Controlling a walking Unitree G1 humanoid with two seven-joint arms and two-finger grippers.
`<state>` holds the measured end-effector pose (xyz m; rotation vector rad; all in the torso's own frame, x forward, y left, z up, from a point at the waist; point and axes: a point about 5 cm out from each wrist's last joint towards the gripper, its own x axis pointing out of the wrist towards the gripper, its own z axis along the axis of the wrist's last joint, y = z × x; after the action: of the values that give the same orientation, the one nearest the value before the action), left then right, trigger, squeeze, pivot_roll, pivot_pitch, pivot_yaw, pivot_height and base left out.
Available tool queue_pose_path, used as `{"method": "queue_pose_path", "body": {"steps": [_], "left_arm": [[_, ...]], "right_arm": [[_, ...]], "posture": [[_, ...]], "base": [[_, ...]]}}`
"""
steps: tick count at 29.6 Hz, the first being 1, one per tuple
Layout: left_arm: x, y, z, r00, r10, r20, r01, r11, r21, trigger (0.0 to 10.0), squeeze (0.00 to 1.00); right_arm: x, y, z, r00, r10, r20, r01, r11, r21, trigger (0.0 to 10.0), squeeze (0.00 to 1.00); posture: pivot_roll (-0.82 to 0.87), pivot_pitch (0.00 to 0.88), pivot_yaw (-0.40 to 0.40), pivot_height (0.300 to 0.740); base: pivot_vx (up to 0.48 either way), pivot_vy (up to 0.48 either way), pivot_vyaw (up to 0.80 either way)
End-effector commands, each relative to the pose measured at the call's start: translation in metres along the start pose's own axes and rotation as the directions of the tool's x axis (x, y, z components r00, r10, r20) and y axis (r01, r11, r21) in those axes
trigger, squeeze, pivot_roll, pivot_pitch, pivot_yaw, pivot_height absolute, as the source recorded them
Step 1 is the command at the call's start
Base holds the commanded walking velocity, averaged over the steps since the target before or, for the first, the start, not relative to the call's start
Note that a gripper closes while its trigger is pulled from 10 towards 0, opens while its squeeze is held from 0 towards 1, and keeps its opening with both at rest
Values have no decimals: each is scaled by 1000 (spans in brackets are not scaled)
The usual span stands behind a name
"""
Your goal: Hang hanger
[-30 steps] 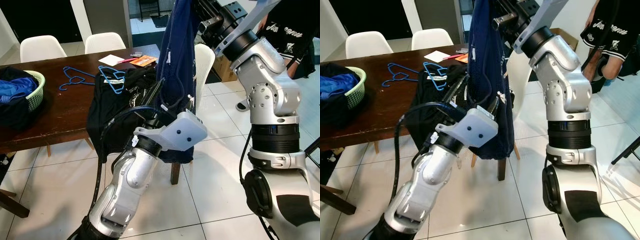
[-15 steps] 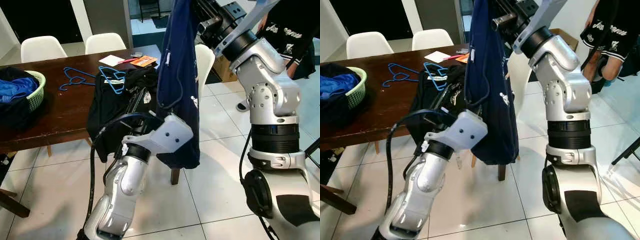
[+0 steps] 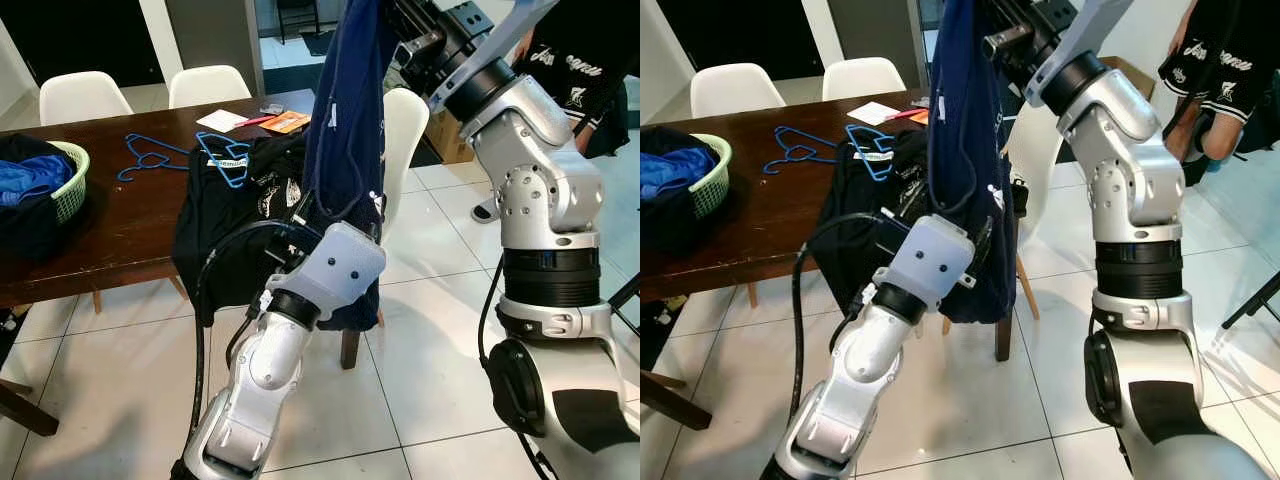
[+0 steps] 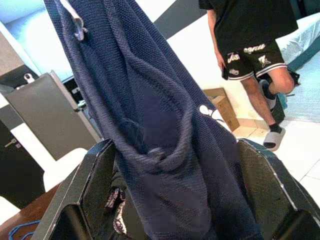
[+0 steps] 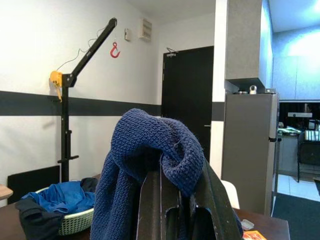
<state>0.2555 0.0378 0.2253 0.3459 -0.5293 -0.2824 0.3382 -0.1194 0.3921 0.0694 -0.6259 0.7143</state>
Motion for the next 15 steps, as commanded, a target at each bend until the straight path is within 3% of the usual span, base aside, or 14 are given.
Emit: {"method": "queue_pose_path", "body": {"steps": [1,9,10,11,15], "left_arm": [[-1,-5,-2,1000,0,-26,-1,999,-42,10000,0],[0,4,-12,998,35,-47,-36,999,-21,10000,0],[1,6,-15,998,39,-50,-40,999,-16,4431,0],[2,9,-17,998,41,-52,-41,999,-14,0,0],[4,13,-20,998,43,-51,-44,999,-12,0,0]], "right_arm": [[1,6,6,999,28,29,-28,1000,-8,0,0],[1,5,7,999,30,28,-30,1000,-5,0,0],[1,5,7,999,30,29,-30,1000,-6,0,0],[0,5,7,999,30,30,-30,1000,-6,0,0],[0,5,7,999,31,29,-31,1000,-6,0,0]], "posture": [[13,73,24,740],[10,72,25,740],[9,72,25,740],[9,72,25,740],[6,71,25,740]], "base": [[0,0,0],[0,0,0],[0,0,0],[0,0,0],[0,0,0]]}}
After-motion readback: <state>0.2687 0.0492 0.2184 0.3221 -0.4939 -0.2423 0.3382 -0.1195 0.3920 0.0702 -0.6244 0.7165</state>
